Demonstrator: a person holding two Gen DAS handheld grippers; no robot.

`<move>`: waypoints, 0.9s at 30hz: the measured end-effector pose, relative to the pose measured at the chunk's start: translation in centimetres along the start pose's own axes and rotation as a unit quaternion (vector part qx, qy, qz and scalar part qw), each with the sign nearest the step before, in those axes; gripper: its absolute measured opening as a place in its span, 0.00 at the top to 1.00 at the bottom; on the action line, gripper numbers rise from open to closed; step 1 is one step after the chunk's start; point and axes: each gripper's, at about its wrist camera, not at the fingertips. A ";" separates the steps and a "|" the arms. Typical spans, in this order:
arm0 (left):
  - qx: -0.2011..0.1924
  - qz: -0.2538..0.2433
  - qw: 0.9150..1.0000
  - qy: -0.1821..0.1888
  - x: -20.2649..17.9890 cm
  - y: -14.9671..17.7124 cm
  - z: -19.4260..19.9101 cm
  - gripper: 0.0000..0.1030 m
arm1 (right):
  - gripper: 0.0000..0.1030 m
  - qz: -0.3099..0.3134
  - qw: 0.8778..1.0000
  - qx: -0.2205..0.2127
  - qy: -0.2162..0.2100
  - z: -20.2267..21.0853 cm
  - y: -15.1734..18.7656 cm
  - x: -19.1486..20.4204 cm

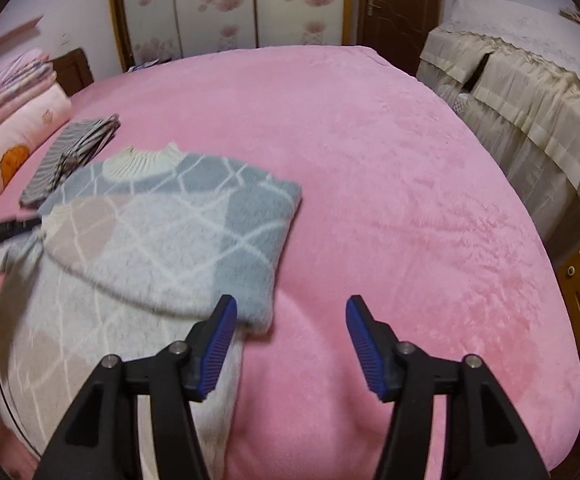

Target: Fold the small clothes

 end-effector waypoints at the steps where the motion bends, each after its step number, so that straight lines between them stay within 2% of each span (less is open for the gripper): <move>1: 0.001 0.004 1.000 -0.005 0.0 0.0 -0.4 0.59 | 0.44 -0.002 1.000 0.001 0.004 -0.4 -0.3 0.1; 5: -0.010 0.015 1.000 -0.011 -0.6 0.3 -0.1 0.59 | 0.44 -0.017 1.000 0.015 -0.004 -2.8 -2.7 0.7; 9: -0.019 -0.014 0.999 -0.030 -2.2 0.3 1.1 0.59 | 0.44 -0.011 1.000 0.012 0.011 -5.1 -4.9 2.2; 12: -0.027 -0.031 0.999 -0.023 -3.5 0.1 1.9 0.56 | 0.45 0.011 0.999 0.007 0.035 -6.6 -6.1 3.8; 17: 0.017 -0.064 0.996 -0.065 -5.0 -0.4 -0.2 0.51 | 0.44 -0.013 0.997 0.041 0.066 -9.4 -7.1 3.7; 19: 0.021 -0.066 0.995 -0.078 -4.7 -0.5 -1.0 0.42 | 0.44 -0.035 0.997 0.058 0.046 -10.4 -7.2 2.9; 23: 0.015 -0.047 0.995 -0.088 -3.6 -0.7 -1.8 0.41 | 0.44 -0.056 0.995 0.079 0.011 -11.8 -7.7 2.0; 27: 0.001 -0.010 0.997 -0.072 -2.0 -1.5 -1.8 0.36 | 0.44 -0.089 0.989 0.099 -0.060 -13.1 -8.4 1.3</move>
Point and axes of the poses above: each gripper's, at about its wrist camera, not at the fingertips, and z roughly against the way its jaws point, x to its left, y to its underside, and after that the axes turned 15 degrees about y, right-handed
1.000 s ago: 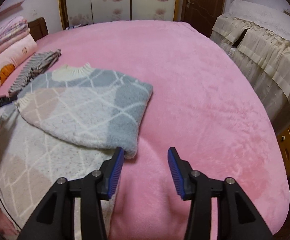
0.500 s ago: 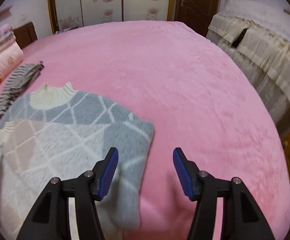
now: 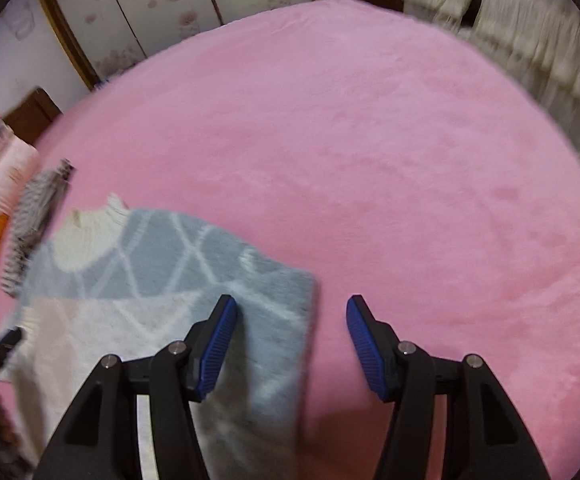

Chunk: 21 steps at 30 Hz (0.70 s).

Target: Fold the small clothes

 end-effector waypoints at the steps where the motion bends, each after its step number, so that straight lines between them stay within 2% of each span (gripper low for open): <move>1: -0.002 0.008 1.000 0.001 0.4 -0.2 -0.2 0.36 | 0.44 -0.004 1.000 0.004 0.000 -0.3 -0.2 0.0; 2: -0.002 0.013 1.000 0.002 0.6 -0.4 -0.5 0.36 | 0.54 -0.001 1.000 -0.002 0.005 -0.4 -0.2 0.1; 3: -0.002 0.013 1.000 0.001 0.8 -0.6 -0.8 0.39 | 0.87 0.008 1.000 -0.010 0.016 -0.4 -0.2 0.3; 4: -0.004 0.006 1.000 -0.011 0.8 -0.7 -1.0 0.47 | 0.87 0.024 0.999 -0.015 0.036 -0.4 -0.2 0.8; 7: 0.017 -0.019 0.998 -0.061 0.9 -0.3 -2.8 0.49 | 0.87 0.049 0.996 -0.026 0.071 -1.0 0.4 1.4; 10: 0.012 -0.021 0.998 -0.059 1.1 0.1 -3.0 0.49 | 0.83 0.051 0.995 -0.026 0.087 -1.3 0.7 1.7; 12: 0.012 -0.024 0.998 -0.059 1.0 0.1 -2.6 0.49 | 0.69 0.044 0.994 -0.027 0.098 -0.7 0.4 1.8; 13: 0.013 -0.026 0.998 -0.057 1.0 0.1 -2.3 0.49 | 0.66 0.042 0.994 -0.029 0.102 -0.4 0.4 1.8; 18: 0.005 -0.046 0.998 -0.048 0.0 0.2 0.5 0.47 | 0.64 0.043 0.993 -0.070 0.081 4.6 1.1 1.9; 21: -0.005 -0.056 0.998 -0.036 -1.1 0.7 2.9 0.34 | 0.62 0.057 0.992 -0.090 0.070 7.2 2.0 2.9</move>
Point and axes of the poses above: each gripper's, at about its wrist camera, not at the fingertips, and z roughly against the way its jaws point, x to its left, y to its underside, and after that the axes turned 15 degrees about y, right-handed
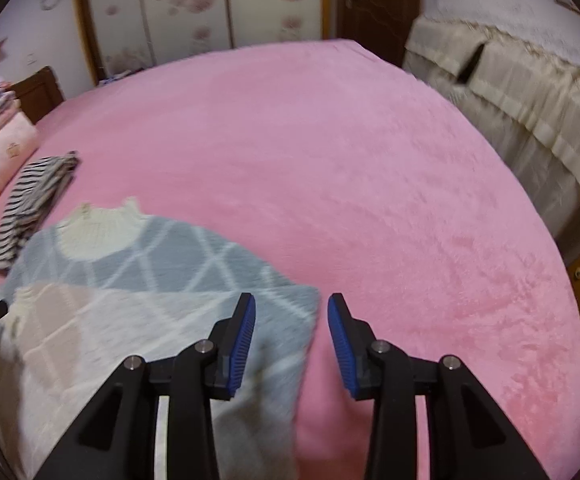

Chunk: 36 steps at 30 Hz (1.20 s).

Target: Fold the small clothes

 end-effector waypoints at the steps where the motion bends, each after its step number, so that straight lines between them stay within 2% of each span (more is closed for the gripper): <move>1: -0.003 -0.001 1.000 0.003 -0.3 0.1 0.7 0.30 | 0.62 0.003 1.000 -0.004 -0.005 1.2 0.1 0.5; 7: -0.027 -0.010 0.999 0.037 -2.6 0.6 6.3 0.18 | 0.62 0.006 0.999 -0.010 -0.050 7.1 2.2 2.4; 12: -0.041 -0.011 0.997 0.071 -4.2 1.4 10.9 0.17 | 0.61 0.016 0.997 -0.016 -0.071 11.1 3.7 3.6; 16: -0.051 -0.012 0.996 0.079 -5.2 2.8 13.8 0.09 | 0.61 0.017 0.997 -0.021 -0.078 13.5 5.0 4.3; 21: -0.059 -0.017 0.995 0.084 -5.4 5.1 16.2 0.08 | 0.60 0.011 0.996 -0.016 -0.087 15.1 6.9 4.8; 29: -0.049 -0.003 0.997 0.066 -2.8 6.7 18.1 0.06 | 0.60 0.043 0.994 -0.007 -0.099 16.8 8.7 8.4; 36: -0.106 0.038 0.993 0.039 2.7 6.3 21.3 0.04 | 0.60 0.084 0.988 -0.028 -0.123 19.5 9.1 13.2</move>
Point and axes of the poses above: each gripper's, at about its wrist camera, not at the fingertips, and z roughly against the way its jaws point, x to its left, y to its underside, and after that the axes turned 15 degrees about y, right-handed
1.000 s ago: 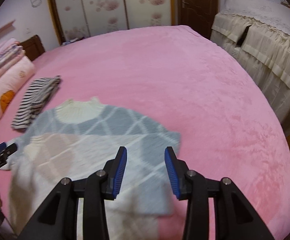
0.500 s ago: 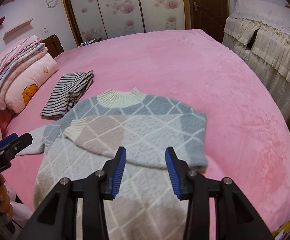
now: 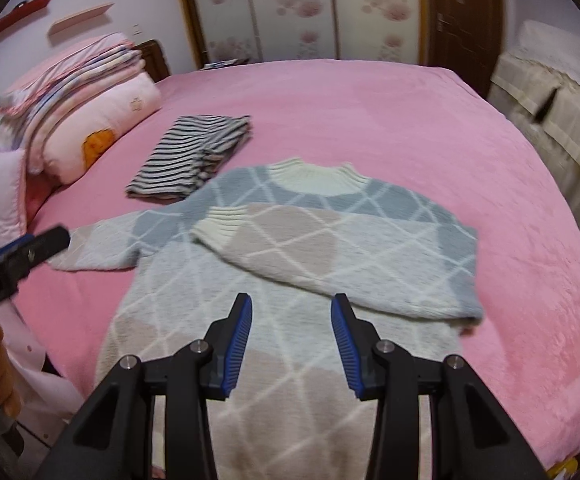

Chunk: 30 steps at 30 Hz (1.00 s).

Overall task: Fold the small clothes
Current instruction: 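Move the left tool to the other sleeve cuff and grasp it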

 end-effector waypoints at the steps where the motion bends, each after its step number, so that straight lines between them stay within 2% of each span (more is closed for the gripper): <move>1: -0.006 0.004 1.000 -0.006 0.7 -0.2 0.4 0.04 | 0.60 0.006 1.000 -0.002 -0.006 0.2 -0.2 1.0; 6: -0.029 0.039 0.998 -0.033 5.1 -1.1 1.9 0.04 | 0.60 0.033 0.999 -0.012 -0.022 0.8 -1.0 4.8; 11: -0.033 0.081 0.995 -0.041 9.2 -2.0 2.7 0.04 | 0.60 0.060 0.997 -0.021 -0.037 1.0 -1.8 8.3; 16: -0.042 0.090 0.992 -0.072 13.1 -3.8 3.8 0.04 | 0.60 0.078 0.995 -0.024 -0.051 0.8 -2.5 11.2; 24: 0.014 0.108 0.990 -0.086 21.4 -5.5 3.5 0.04 | 0.60 0.114 0.990 -0.037 -0.075 0.4 -4.4 16.5; 27: 0.034 0.148 0.985 -0.082 25.8 -5.3 2.8 0.04 | 0.60 0.125 0.988 -0.041 -0.083 -0.1 -5.0 18.3; 30: 0.037 0.208 0.974 -0.077 30.5 -4.5 2.0 0.04 | 0.60 0.138 0.985 -0.039 -0.092 -1.1 -5.4 20.5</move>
Point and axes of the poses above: each gripper's, at about its wrist camera, not at the fingertips, and z roughly against the way its jaws point, x to its left, y to its underside, and after that the axes turned 15 degrees about y, right-handed
